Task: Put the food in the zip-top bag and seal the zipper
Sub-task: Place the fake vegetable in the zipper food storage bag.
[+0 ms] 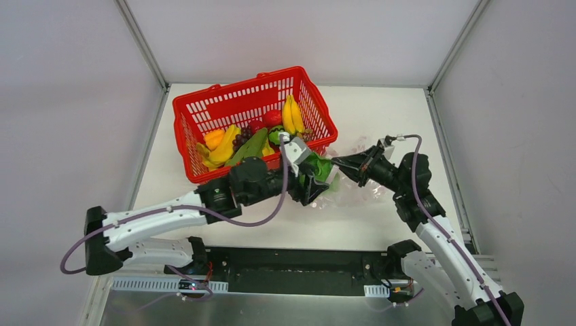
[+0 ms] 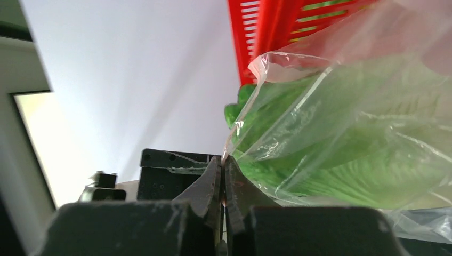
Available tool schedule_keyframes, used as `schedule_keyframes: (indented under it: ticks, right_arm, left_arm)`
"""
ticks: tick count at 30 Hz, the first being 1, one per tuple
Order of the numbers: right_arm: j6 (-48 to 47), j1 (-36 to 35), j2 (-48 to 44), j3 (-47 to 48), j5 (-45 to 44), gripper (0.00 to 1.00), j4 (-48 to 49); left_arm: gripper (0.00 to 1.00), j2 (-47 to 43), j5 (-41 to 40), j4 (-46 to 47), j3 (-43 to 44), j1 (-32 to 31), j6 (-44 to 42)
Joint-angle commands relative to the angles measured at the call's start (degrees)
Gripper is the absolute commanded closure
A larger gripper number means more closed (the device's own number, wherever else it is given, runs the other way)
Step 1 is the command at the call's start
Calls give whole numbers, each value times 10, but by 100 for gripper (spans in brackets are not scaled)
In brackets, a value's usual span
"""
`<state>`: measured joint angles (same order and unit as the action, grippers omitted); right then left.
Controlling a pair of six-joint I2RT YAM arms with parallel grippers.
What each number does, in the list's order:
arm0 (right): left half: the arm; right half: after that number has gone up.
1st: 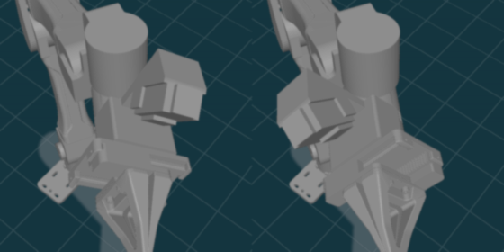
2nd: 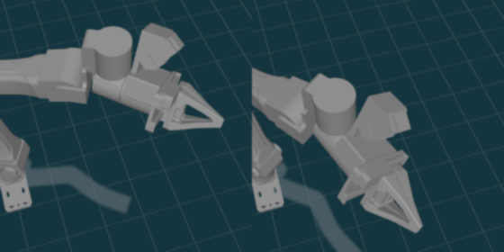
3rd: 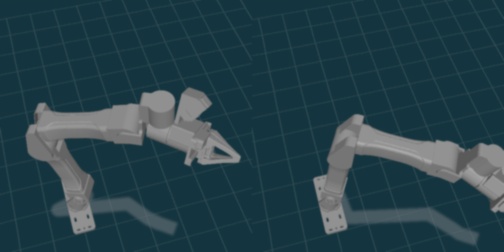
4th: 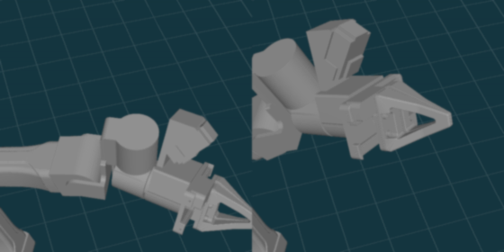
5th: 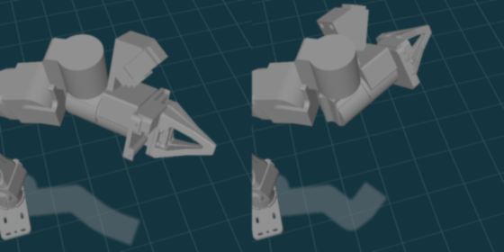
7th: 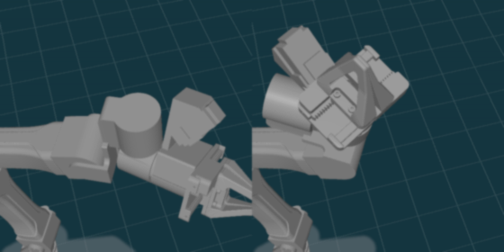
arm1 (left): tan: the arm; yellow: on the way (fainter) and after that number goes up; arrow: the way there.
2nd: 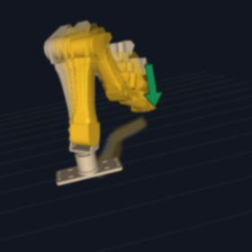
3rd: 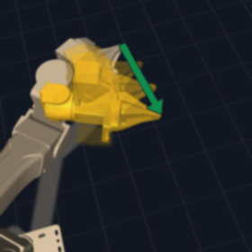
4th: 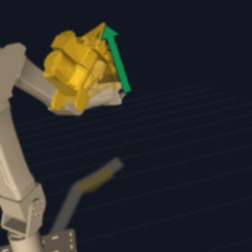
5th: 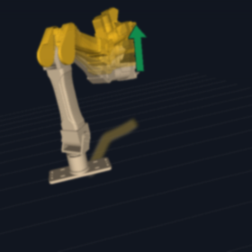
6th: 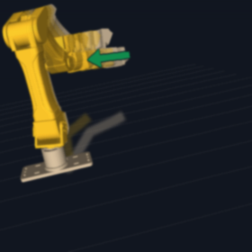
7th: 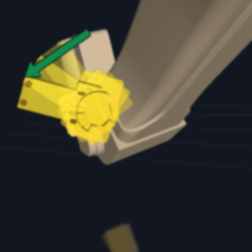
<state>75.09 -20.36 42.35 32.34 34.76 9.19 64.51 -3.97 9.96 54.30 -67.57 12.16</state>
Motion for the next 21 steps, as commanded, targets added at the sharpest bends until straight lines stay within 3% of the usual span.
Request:
schedule_keyframes:
  ticks: [1,8,12,14,17,21]
  right_arm:
    - [146,16,-13,12,30,100,137]
    - [266,31,-22,-24,45,100,254]
    - [301,34,-24,-18,45,100,284]
    - [303,35,-24,-16,44,100,283]
    - [297,36,-22,-12,41,100,283]
    - [288,37,-15,-4,37,100,277]
  left_arm:
    - [32,-64,19,-125,40,-6,-50]
    - [30,-166,-33,-199,1,-5,-39]
    - [30,-217,-55,-167,-79,-6,13]
    - [35,-228,-50,-142,-109,-7,50]
    - [39,-227,-41,-107,-141,-14,89]
    - [39,-214,-96,-64,-181,-37,127]
